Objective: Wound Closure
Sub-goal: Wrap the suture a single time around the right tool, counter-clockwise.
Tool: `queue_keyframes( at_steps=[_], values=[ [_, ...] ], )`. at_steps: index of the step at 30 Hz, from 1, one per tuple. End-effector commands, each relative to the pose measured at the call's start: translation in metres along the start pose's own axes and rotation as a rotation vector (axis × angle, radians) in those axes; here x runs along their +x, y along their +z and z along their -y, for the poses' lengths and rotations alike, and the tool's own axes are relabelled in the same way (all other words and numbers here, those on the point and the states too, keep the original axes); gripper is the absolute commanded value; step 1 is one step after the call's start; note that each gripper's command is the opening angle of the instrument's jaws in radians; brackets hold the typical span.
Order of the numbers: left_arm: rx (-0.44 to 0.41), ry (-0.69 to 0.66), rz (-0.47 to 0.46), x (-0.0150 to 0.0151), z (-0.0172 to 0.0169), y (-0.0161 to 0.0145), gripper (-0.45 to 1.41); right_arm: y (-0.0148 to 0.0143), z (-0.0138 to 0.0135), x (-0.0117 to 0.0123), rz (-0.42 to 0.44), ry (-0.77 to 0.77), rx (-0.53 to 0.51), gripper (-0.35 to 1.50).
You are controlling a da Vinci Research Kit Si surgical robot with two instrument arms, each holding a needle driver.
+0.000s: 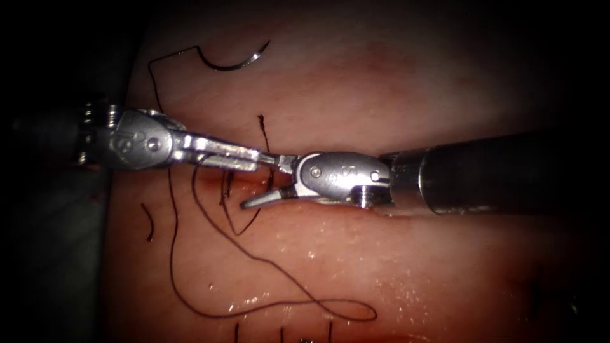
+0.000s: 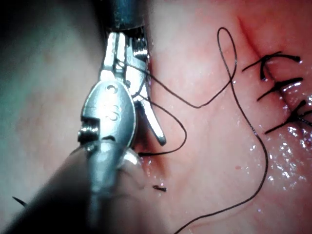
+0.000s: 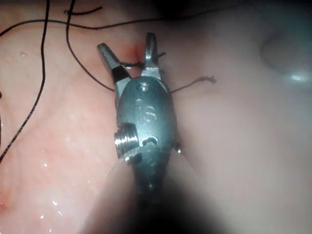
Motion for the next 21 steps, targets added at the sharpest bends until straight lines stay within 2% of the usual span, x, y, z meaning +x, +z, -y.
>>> queue_keyframes(
  at_steps=[1,6,13,21],
  values=[
    [-0.002,0.003,-0.008,-0.0008,0.0004,0.0007,-0.45,0.0013,0.0003,-0.0007,-0.010,0.003,0.008,-0.35],
    [-0.014,0.005,-0.059,-0.0021,0.0017,0.0013,-0.45,0.0029,0.0005,-0.0008,-0.062,0.009,0.015,-0.35],
    [-0.022,0.008,-0.090,-0.0031,0.0026,-0.0001,-0.45,0.0042,0.0011,-0.0008,-0.142,0.027,0.060,-0.35],
    [-0.029,-0.004,-0.107,-0.0056,0.0032,-0.0013,-0.45,0.0045,0.0016,-0.0004,-0.301,0.119,0.078,-0.35]
  ],
)
